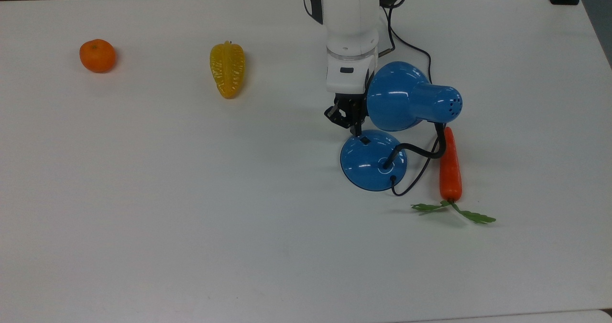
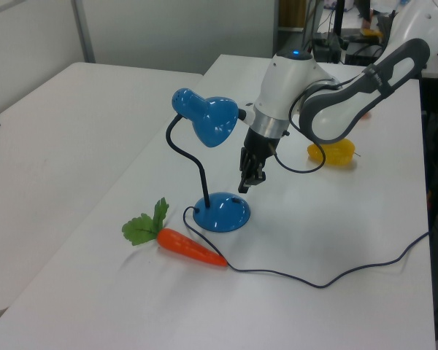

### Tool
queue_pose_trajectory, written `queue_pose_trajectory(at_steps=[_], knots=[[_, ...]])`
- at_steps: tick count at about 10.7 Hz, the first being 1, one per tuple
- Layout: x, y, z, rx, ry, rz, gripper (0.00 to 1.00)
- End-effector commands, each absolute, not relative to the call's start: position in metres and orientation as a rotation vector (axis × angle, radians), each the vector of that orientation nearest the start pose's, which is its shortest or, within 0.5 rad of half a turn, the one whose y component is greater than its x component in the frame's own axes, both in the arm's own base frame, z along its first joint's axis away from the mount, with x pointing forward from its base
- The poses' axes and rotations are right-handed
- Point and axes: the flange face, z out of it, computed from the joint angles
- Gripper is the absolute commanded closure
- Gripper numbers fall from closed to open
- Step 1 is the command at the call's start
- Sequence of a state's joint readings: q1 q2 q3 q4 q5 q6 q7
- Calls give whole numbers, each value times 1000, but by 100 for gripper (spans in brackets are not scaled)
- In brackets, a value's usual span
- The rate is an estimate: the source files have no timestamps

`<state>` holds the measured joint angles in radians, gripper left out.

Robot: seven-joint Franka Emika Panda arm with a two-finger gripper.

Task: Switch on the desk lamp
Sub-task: 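Lower the gripper onto the switch on the blue lamp base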

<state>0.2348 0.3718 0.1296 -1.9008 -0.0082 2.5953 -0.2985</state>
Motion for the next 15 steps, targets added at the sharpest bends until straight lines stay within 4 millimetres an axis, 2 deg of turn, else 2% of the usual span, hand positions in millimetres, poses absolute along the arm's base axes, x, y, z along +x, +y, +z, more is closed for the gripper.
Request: queue_pose_trajectory(at_steps=[1, 4, 5, 15], knots=[[619, 232, 338, -2866, -1015, -582, 100], [623, 237, 330, -2860, -1014, -576, 100], [623, 244, 333, -2851, -1025, -586, 100], [624, 250, 328, -2838, -1029, -615, 100]])
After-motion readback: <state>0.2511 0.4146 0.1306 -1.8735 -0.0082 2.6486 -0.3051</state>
